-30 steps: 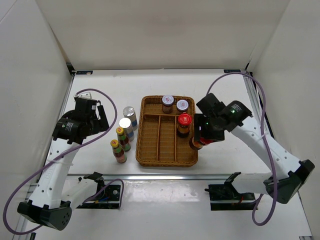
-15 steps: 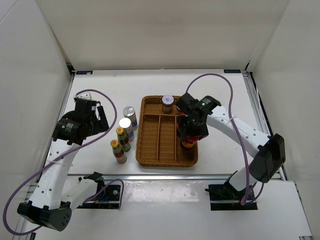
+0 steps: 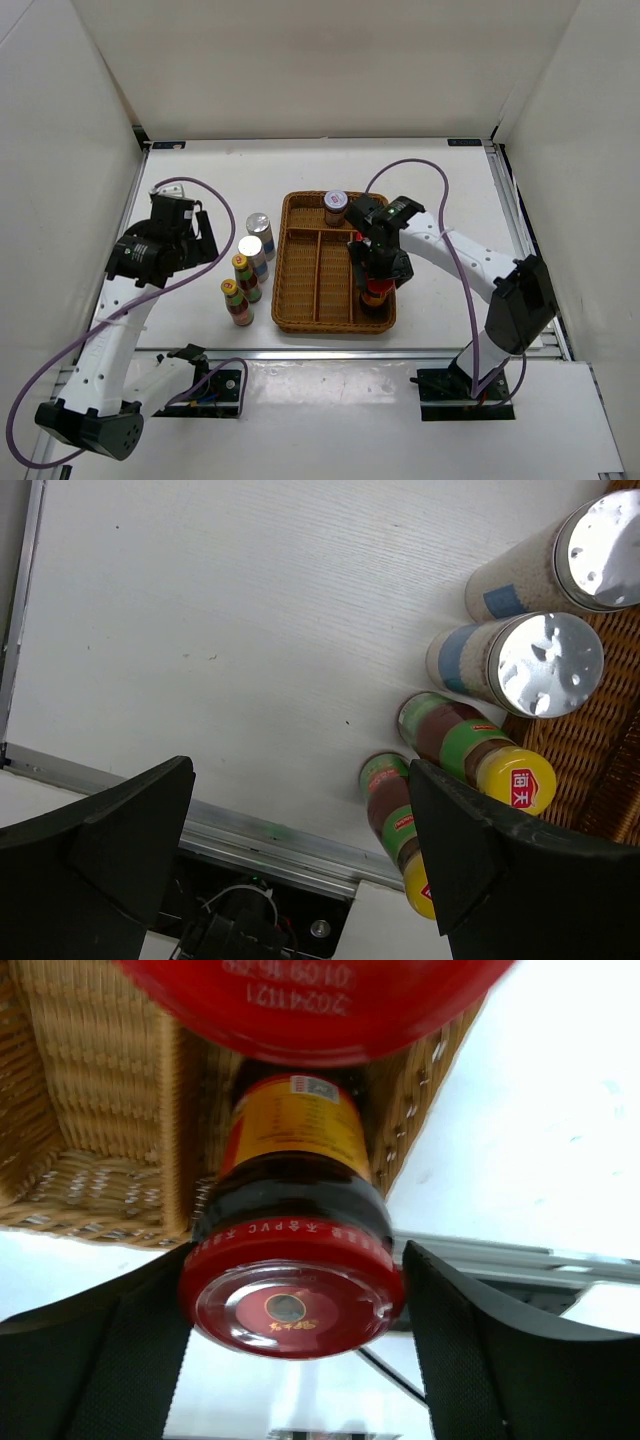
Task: Organize the condiment bottles
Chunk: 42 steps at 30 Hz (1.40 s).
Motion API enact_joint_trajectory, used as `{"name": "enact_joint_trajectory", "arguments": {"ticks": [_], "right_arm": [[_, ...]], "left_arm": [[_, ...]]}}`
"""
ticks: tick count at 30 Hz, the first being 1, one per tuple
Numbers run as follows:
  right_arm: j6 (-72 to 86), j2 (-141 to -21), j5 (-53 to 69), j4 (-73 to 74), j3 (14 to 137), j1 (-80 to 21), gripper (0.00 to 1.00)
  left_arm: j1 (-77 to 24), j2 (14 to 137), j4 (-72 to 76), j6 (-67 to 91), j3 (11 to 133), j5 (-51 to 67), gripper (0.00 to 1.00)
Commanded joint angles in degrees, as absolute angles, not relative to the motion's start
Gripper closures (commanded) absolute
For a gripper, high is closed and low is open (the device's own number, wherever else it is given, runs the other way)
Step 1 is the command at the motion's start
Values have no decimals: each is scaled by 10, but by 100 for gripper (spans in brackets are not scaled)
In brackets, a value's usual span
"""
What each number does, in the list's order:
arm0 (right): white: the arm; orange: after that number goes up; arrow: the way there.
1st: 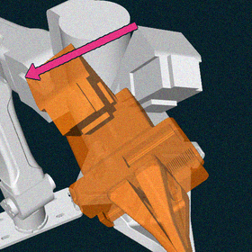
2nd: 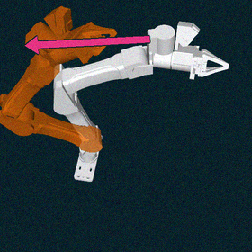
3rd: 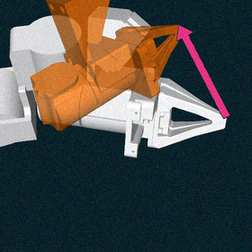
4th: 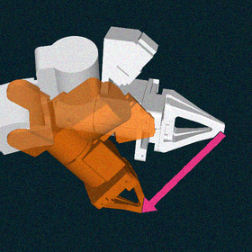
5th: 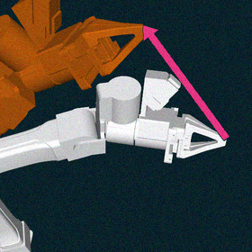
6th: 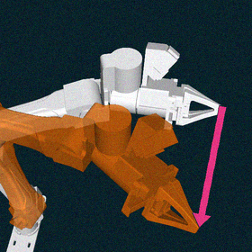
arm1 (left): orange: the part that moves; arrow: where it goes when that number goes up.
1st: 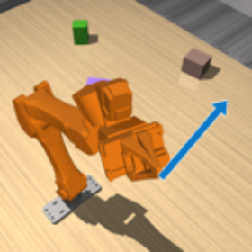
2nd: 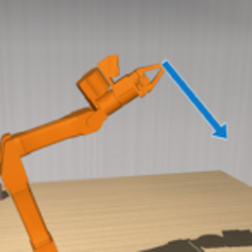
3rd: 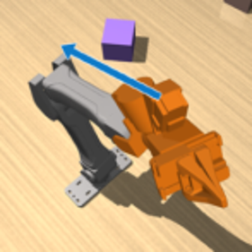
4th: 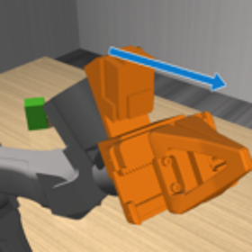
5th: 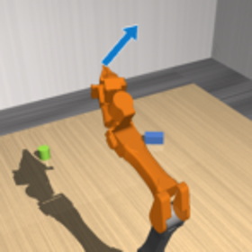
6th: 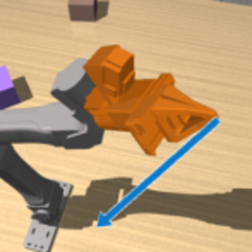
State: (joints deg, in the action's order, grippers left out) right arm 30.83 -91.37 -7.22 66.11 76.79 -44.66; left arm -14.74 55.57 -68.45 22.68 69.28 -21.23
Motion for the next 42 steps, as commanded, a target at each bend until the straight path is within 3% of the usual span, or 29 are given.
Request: {"name": "enact_joint_trajectory", "arguments": {"ticks": [1,5,12,16,22,25,31,42], "right_arm": [[298,-896,-74,692,801,-448,18],[303,-868,-93,739,831,-448,0],[338,-770,-109,782,902,-448,0],[338,-688,-121,774,897,-443,0],[262,-682,-95,757,861,-437,0],[222,-696,-140,757,869,-431,0],[181,-696,-131,723,855,-411,0],[178,-621,-68,692,759,-411,0]], "left_arm": [[-149,555,-670,219,718,-213,1],[-149,555,-658,224,694,-192,1],[-149,534,-649,190,680,-179,1],[-149,550,-595,169,712,-101,1],[-149,711,-580,188,840,-49,1],[-149,778,-528,167,880,2,1],[-166,904,-564,170,967,2,1],[-209,921,-564,170,935,-11,1]]}}
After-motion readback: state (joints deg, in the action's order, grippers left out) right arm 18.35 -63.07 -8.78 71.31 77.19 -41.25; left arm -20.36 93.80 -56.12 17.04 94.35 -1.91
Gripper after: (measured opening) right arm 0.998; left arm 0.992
